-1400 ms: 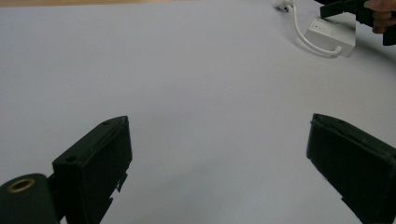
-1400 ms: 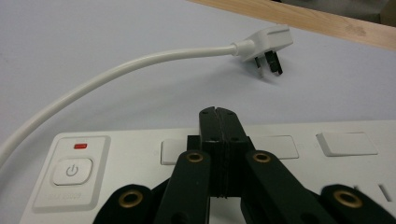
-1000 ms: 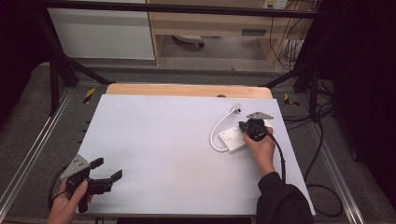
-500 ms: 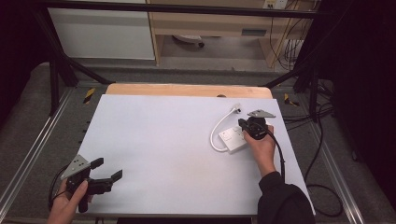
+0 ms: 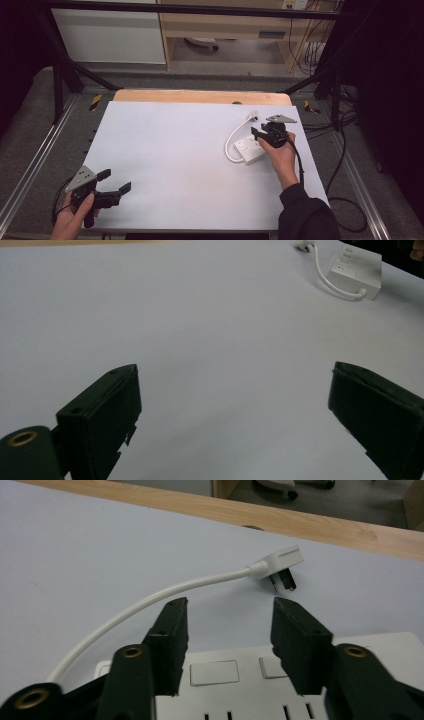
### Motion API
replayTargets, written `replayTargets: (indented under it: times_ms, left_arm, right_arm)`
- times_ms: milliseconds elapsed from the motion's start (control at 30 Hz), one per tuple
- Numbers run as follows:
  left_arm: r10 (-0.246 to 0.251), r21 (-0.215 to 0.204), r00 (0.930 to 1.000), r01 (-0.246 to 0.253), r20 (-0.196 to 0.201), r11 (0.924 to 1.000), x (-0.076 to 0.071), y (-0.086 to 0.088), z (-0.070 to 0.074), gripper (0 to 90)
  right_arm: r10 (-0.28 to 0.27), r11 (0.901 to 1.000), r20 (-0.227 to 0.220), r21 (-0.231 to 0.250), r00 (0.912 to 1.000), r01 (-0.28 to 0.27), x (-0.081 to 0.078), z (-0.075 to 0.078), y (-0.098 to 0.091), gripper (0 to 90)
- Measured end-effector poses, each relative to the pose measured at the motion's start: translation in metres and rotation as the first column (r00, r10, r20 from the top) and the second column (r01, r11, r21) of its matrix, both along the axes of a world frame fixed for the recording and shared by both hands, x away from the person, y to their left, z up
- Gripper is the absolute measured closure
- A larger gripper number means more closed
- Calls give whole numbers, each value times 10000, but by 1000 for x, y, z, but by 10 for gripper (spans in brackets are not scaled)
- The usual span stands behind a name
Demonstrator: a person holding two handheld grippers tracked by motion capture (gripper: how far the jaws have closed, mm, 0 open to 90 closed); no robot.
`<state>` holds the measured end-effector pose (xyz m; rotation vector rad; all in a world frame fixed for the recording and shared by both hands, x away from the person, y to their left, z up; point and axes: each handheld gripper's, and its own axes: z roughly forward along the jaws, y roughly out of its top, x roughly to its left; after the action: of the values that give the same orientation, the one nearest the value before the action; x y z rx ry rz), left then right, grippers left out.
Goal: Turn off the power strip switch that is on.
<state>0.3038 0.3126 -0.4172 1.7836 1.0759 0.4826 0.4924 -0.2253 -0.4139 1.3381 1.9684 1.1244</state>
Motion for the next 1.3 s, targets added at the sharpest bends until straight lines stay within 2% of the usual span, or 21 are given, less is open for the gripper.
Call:
replayTargets:
  times_ms: [133, 200, 267, 500, 700, 867, 967, 1300]
  left_arm:
    - [16, 13, 10000, -16, -6, 10000, 0, 0, 0, 67]
    - [17, 32, 10000, -18, 9, 10000, 0, 0, 0, 67]
    - [18, 24, 10000, -18, 2, 10000, 0, 0, 0, 67]
    - [62, 18, 10000, -62, 12, 10000, 0, 0, 0, 67]
    - [22, 44, 10000, -22, 36, 10000, 0, 0, 0, 68]
    - [0, 25, 10000, 0, 41, 10000, 0, 0, 0, 67]
    - [-5, 20, 10000, 5, 49, 10000, 0, 0, 0, 67]
    - [-31, 95, 10000, 31, 35, 10000, 0, 0, 0, 67]
  right_arm:
    - [101, 9997, -196, 234, 9998, -97, 1, 6, 4, 314]
    - [101, 9998, -113, 193, 9999, -99, 1, 9, 7, 255]
    - [114, 9996, -259, 245, 9996, -108, 1, 12, 9, 196]
    - [99, 9991, -418, 417, 9991, -81, 2, 22, 15, 75]
    - [-8, 9983, -246, 581, 9997, 22, 1, 29, 16, 38]
    - [9, 9991, -114, 420, 9999, -4, -2, 34, 16, 31]
    - [-155, 9992, 80, 360, 9998, 152, -4, 37, 15, 32]
    - [-55, 9981, 634, 614, 9980, 16, -13, 51, 11, 23]
